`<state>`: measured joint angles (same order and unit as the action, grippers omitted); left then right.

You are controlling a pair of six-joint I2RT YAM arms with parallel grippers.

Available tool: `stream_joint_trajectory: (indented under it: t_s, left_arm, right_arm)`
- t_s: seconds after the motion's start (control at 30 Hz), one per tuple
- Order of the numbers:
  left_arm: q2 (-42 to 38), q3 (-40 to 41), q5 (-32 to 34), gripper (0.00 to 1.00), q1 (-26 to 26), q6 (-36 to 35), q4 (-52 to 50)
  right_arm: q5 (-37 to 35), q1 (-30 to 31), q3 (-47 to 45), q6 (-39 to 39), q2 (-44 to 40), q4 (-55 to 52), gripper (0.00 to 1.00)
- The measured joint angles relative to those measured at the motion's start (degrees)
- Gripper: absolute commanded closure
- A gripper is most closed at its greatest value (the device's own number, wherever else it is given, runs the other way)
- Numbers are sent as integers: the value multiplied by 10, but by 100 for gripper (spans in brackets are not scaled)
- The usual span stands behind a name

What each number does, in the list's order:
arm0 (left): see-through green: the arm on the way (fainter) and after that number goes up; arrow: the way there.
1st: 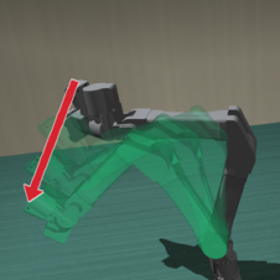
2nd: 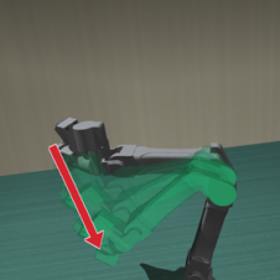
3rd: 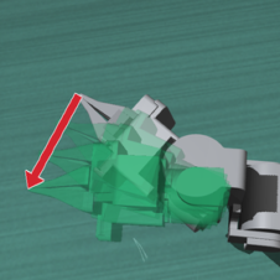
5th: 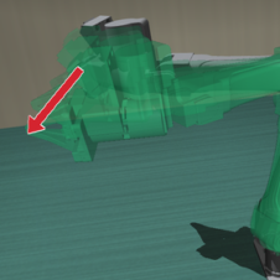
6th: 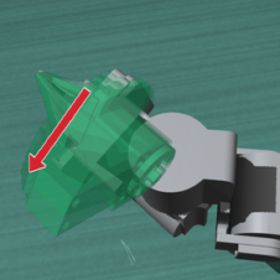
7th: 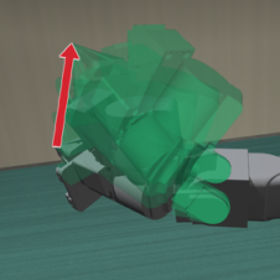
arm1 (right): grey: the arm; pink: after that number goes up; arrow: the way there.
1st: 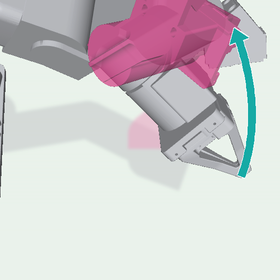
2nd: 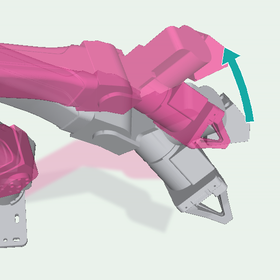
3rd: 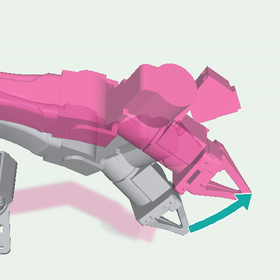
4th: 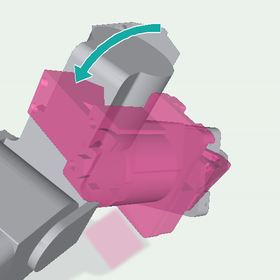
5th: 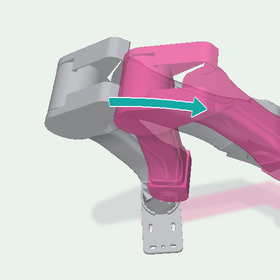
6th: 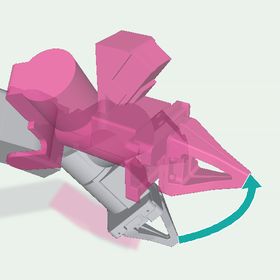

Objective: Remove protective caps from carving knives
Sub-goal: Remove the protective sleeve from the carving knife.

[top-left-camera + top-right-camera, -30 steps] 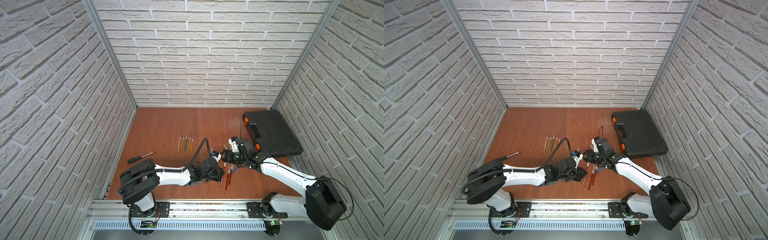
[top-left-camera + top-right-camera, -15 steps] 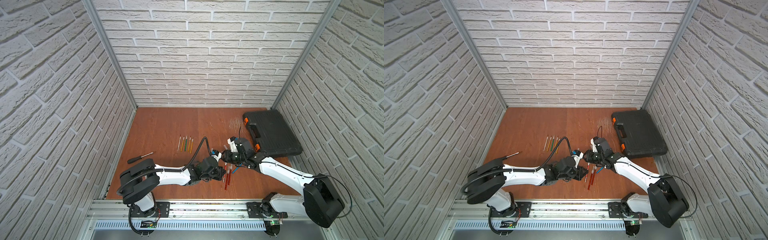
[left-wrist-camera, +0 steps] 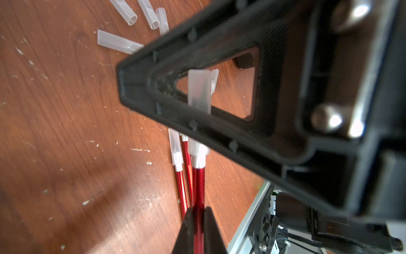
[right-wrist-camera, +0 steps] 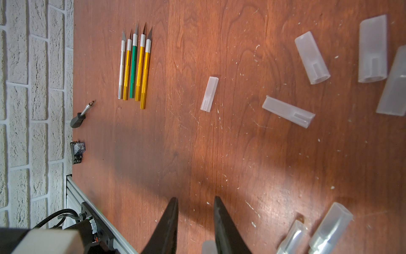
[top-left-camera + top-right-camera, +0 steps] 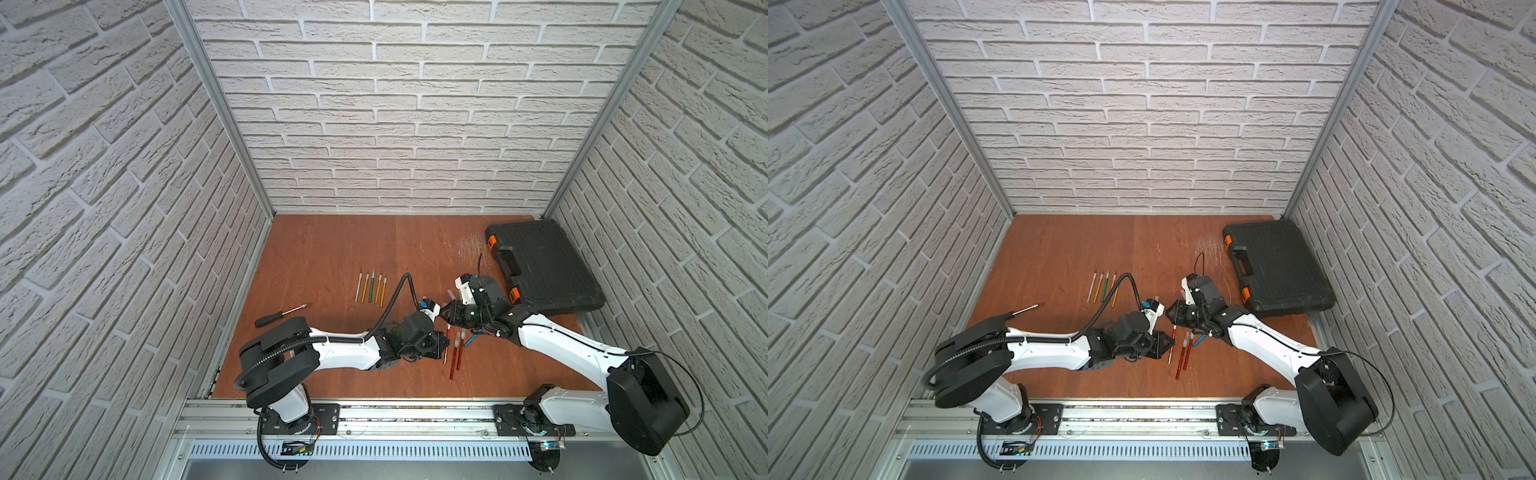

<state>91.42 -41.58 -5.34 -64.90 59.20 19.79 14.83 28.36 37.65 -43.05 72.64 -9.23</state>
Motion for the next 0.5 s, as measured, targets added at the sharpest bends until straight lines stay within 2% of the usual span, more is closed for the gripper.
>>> stream_joint_trajectory:
  t_s: [0.5]
  left_arm:
    - [9, 0, -9, 94, 4, 9, 13]
  right_arm:
    - [-10, 0, 0, 3, 0, 0, 86]
